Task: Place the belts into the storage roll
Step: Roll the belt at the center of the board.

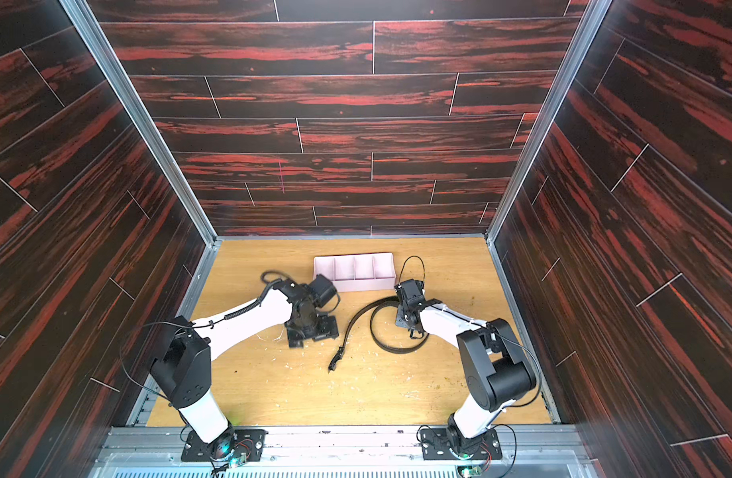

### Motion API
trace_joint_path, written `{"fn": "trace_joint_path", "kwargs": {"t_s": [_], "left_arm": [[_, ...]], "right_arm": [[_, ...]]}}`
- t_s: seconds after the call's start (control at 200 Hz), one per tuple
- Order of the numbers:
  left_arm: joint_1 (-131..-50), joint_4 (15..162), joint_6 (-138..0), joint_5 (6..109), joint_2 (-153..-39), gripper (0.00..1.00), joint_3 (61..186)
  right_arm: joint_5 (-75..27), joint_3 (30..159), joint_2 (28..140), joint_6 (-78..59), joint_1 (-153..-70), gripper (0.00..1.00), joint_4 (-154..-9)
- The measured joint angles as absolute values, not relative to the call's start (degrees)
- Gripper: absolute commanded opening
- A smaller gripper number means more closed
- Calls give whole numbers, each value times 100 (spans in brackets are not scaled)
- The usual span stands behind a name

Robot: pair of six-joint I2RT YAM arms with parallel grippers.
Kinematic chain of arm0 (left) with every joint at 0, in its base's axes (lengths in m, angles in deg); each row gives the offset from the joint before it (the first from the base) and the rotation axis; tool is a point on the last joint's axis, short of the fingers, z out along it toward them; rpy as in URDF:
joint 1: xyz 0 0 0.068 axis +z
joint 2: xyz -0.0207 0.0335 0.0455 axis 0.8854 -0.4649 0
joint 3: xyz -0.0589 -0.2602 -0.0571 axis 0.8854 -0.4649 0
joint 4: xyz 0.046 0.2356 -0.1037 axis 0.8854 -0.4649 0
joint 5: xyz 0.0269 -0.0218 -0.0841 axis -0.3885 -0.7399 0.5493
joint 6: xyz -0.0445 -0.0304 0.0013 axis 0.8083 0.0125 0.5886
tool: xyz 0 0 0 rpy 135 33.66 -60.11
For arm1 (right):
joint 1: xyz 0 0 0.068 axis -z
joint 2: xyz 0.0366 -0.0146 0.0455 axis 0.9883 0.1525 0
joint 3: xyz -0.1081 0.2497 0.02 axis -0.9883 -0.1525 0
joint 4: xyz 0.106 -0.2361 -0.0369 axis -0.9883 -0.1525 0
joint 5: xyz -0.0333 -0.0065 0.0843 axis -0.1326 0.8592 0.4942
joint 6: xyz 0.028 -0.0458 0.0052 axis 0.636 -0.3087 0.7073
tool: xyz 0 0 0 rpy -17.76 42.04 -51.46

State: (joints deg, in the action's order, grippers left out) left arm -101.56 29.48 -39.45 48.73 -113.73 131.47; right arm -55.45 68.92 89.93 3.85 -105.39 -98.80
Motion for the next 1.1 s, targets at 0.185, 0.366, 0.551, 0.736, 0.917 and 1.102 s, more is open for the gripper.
{"fn": "trace_joint_path", "kwargs": {"t_s": [0.185, 0.366, 0.551, 0.736, 0.917, 1.102], "left_arm": [[-10148, 2915, -5418, 4994, -11913, 64, 13816], [-10180, 2609, -6218, 4976, -13168, 56, 14857], [-10204, 2504, -6520, 4926, -13710, 52, 15401], [-10222, 2395, -6592, 5018, -14081, 48, 16120], [-10272, 2417, -6598, 5011, -14149, 51, 16172], [-10368, 2502, -6624, 5011, -14184, 47, 16164]], "right_arm": [[-5425, 6879, 8927, 291, -10532, 0, -9932], [-5316, 6787, 8820, 276, -10532, 0, -9976], [-5261, 6700, 8783, 300, -10530, 0, -9915], [-5248, 6700, 8783, 302, -10530, 0, -9917], [-5246, 6706, 8783, 302, -10530, 0, -9925], [-5242, 6743, 8783, 298, -10530, 0, -9978]]}}
